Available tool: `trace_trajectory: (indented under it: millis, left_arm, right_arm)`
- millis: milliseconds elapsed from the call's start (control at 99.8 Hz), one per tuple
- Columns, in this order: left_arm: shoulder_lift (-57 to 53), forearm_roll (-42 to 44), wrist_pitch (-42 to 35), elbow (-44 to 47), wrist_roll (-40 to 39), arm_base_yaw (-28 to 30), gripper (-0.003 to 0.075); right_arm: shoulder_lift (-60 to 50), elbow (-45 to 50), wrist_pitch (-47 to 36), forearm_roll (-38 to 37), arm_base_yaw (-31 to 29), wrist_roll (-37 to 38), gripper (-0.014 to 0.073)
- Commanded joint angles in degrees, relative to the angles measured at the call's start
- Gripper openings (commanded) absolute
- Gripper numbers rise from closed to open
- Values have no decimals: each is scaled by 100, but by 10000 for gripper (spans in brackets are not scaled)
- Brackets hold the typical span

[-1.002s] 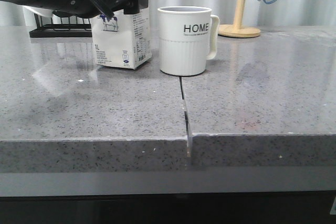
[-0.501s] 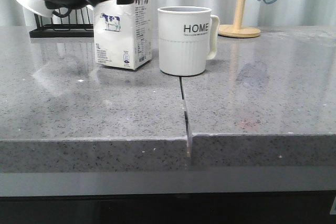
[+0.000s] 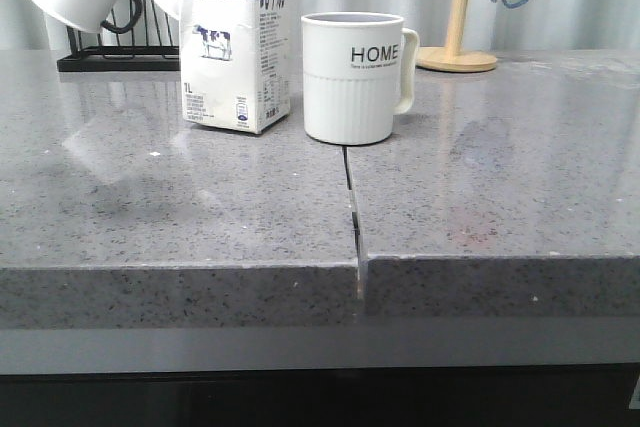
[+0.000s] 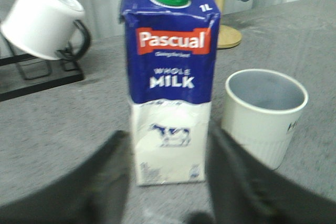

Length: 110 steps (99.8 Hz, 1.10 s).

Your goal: Place milk next to cup

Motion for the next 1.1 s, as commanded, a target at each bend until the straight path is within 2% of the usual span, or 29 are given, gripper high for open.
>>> trace_trajectory:
  millis: [0,190,461,701,871,1092]
  left_arm:
    - [-533,195,2,24,-5,213,-8]
    - [-1566,215,507,518,-334,783,-21]
    - [-2803,200,1799,1005,-347,1570,-21]
    - [-3627,-57,1892,1412,-347,1785,-21]
    - [-4053,-45,2337,1602,-347,1967,-21]
    - [-4868,429,2322,1824,-347,2226,-21]
  right_arm:
    - [27,-150,-446,20,-7,-4,-68]
    - [27,-150,-446,20,-7,-4,-68]
    - [27,-150,-446,20,-7,-4,-68]
    - [27,-150,-446,20,-7,-4,-68]
    - [27,-150,-446,20,-7,-4,-68]
    - [27,-150,-446,20,-7,-4,-68]
